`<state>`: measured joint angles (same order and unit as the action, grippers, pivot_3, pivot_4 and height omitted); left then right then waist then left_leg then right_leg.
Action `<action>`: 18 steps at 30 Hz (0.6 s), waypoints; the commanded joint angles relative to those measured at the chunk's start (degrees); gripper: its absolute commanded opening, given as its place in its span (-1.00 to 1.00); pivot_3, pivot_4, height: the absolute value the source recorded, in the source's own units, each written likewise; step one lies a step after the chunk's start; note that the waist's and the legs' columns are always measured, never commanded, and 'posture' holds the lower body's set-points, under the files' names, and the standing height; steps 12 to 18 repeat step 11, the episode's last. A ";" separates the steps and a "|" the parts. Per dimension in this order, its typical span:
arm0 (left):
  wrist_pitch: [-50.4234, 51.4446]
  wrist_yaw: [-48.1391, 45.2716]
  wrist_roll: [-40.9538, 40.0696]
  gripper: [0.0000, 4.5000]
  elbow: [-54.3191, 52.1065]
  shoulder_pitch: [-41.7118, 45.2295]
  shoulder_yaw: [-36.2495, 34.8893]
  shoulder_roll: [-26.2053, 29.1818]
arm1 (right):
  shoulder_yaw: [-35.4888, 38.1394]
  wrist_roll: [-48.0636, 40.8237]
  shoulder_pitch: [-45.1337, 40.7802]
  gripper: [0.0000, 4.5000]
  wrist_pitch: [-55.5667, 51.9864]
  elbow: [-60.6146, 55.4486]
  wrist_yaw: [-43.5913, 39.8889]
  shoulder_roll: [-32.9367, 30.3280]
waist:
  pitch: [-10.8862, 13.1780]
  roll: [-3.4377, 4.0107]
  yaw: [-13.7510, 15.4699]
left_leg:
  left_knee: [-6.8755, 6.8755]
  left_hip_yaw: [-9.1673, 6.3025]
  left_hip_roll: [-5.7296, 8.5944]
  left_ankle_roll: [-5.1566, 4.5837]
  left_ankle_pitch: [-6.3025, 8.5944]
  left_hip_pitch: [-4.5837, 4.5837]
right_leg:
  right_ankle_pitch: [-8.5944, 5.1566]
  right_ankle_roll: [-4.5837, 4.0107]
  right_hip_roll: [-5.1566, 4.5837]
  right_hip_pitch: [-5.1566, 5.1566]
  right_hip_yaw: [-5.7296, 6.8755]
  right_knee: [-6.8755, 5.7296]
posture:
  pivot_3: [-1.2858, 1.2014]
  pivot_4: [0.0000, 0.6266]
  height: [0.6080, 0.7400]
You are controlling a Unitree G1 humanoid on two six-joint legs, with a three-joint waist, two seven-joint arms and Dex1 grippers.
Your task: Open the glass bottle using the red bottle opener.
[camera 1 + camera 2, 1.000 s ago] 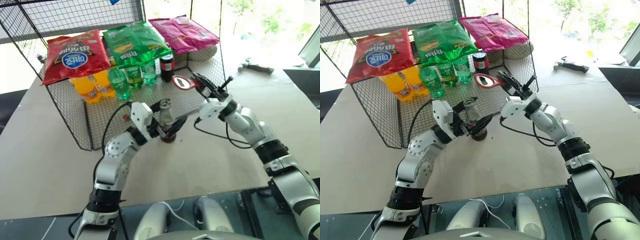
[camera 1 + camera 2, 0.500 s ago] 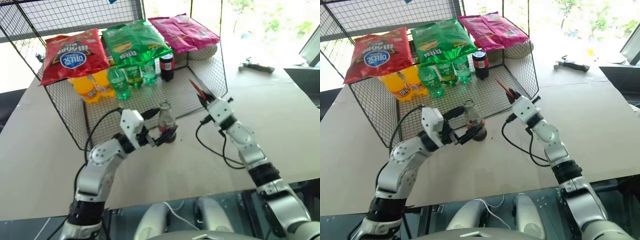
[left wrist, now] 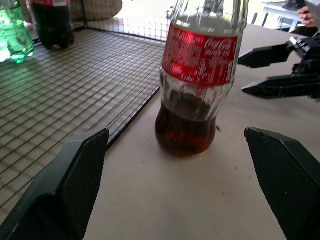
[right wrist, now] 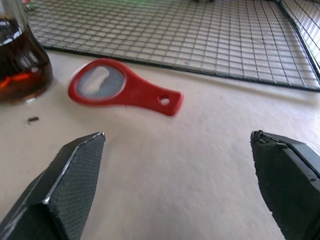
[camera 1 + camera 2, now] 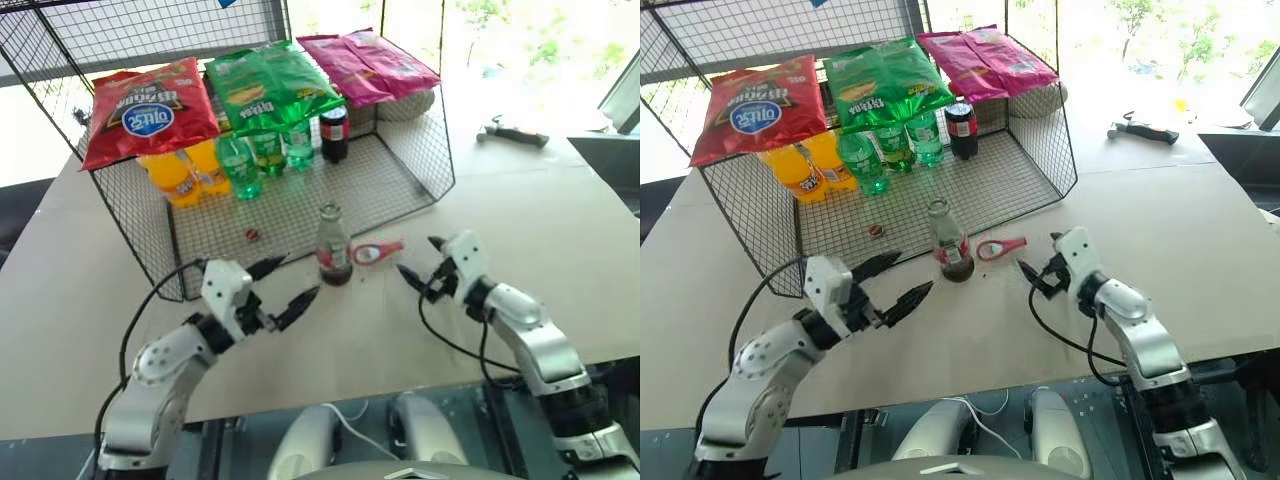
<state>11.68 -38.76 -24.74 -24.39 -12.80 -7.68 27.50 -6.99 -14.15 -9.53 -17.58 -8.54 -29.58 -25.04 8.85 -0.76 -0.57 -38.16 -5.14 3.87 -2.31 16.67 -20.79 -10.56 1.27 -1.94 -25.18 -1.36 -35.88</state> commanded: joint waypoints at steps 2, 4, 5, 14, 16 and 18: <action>-2.97 1.62 1.87 1.00 -2.90 -3.07 -2.15 -0.27 | 3.15 -1.02 1.73 0.99 -0.66 -3.32 -2.15 -2.36 | 0.00 -0.01 0.05 | -0.02 -0.01 0.00 -0.01 0.01 -0.01 | 0.00 0.01 0.00 0.01 0.04 0.00 | 0.03 -0.52 0.92; -3.43 3.45 3.61 1.00 -2.66 -5.52 -2.92 -0.75 | 4.46 -1.78 3.53 0.99 0.83 -3.75 -4.58 -3.99 | 0.00 -0.01 0.17 | -0.03 -0.01 0.00 -0.02 0.01 0.01 | -0.01 0.02 -0.02 0.05 0.05 0.02 | 0.03 -0.52 0.92; -4.24 4.35 4.61 1.00 -2.05 -7.29 -3.61 -1.14 | 5.67 -3.02 4.93 0.99 2.99 -4.00 -7.04 -4.90 | 0.00 -0.02 0.20 | -0.03 -0.01 0.00 -0.02 0.01 0.00 | -0.01 0.02 -0.02 0.05 0.05 0.03 | 0.03 -0.52 0.92; -7.00 5.65 7.89 1.00 0.19 -10.87 -4.82 -1.15 | 10.17 -8.50 9.83 0.99 5.04 -5.00 -14.39 -7.20 | 0.01 -0.03 0.25 | -0.05 -0.01 -0.02 -0.09 0.05 0.00 | -0.11 0.19 -0.02 0.06 0.09 0.06 | 0.03 -0.52 0.92; -7.00 5.65 7.89 1.00 0.19 -10.87 -4.82 -1.15 | 10.17 -8.50 9.83 0.99 5.04 -5.00 -14.39 -7.20 | 0.01 -0.03 0.25 | -0.05 -0.01 -0.02 -0.09 0.05 0.00 | -0.11 0.19 -0.02 0.06 0.09 0.06 | 0.03 -0.52 0.92; -7.00 5.65 7.89 1.00 0.19 -10.87 -4.82 -1.15 | 10.17 -8.50 9.83 0.99 5.04 -5.00 -14.39 -7.20 | 0.01 -0.03 0.25 | -0.05 -0.01 -0.02 -0.09 0.05 0.00 | -0.11 0.19 -0.02 0.06 0.09 0.06 | 0.03 -0.52 0.92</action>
